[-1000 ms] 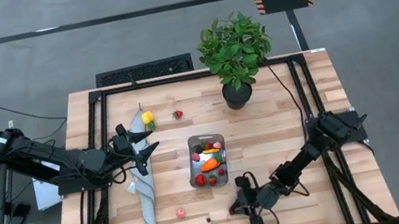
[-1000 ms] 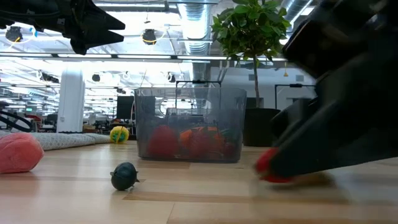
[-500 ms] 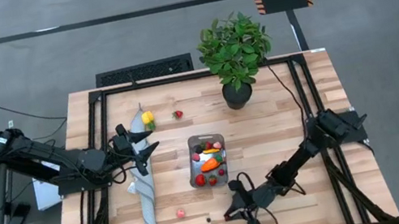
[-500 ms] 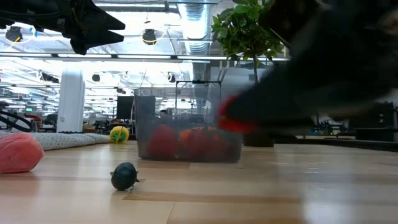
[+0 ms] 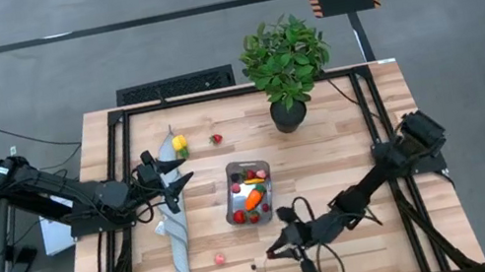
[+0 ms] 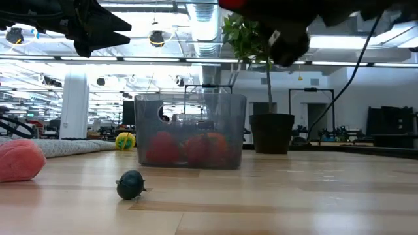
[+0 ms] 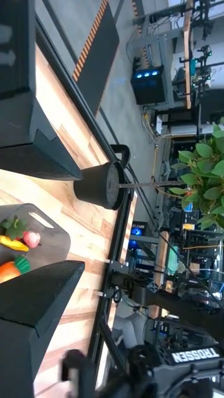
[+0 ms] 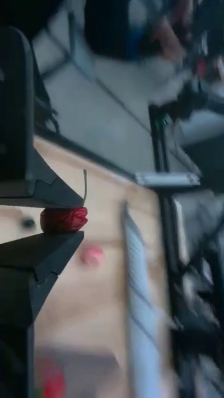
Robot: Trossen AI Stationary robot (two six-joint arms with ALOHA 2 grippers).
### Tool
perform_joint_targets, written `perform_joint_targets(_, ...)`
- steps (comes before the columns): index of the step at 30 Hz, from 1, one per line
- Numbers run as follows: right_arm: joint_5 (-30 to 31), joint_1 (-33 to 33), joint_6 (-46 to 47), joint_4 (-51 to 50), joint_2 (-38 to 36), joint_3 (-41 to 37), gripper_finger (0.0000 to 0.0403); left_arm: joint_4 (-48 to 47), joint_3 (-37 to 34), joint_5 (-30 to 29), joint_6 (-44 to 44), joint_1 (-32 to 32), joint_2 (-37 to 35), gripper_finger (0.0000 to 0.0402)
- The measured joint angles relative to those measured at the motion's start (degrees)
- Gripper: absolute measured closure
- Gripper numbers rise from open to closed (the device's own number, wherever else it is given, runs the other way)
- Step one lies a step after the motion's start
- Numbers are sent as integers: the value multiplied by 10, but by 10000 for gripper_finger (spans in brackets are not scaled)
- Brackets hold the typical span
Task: Pick and placing Produce into tupperware
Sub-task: Put the cherry into the bin
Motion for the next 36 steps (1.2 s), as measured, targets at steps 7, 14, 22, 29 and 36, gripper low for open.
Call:
perform_joint_targets(7,144,-30,-12,-109,-57,0,316,0,0,0,-2,0,0,190)
perform_joint_targets(14,104,-101,8,-145,-60,0,316,0,0,0,-2,0,0,190)
perform_joint_targets(22,80,-161,35,-158,-60,0,302,0,0,0,-2,0,0,190)
perform_joint_targets(29,81,-174,41,-158,-60,0,221,0,0,-4,-2,0,0,190)
perform_joint_targets(36,81,-169,23,-157,-60,0,148,-4,0,70,-16,-1,1,190)
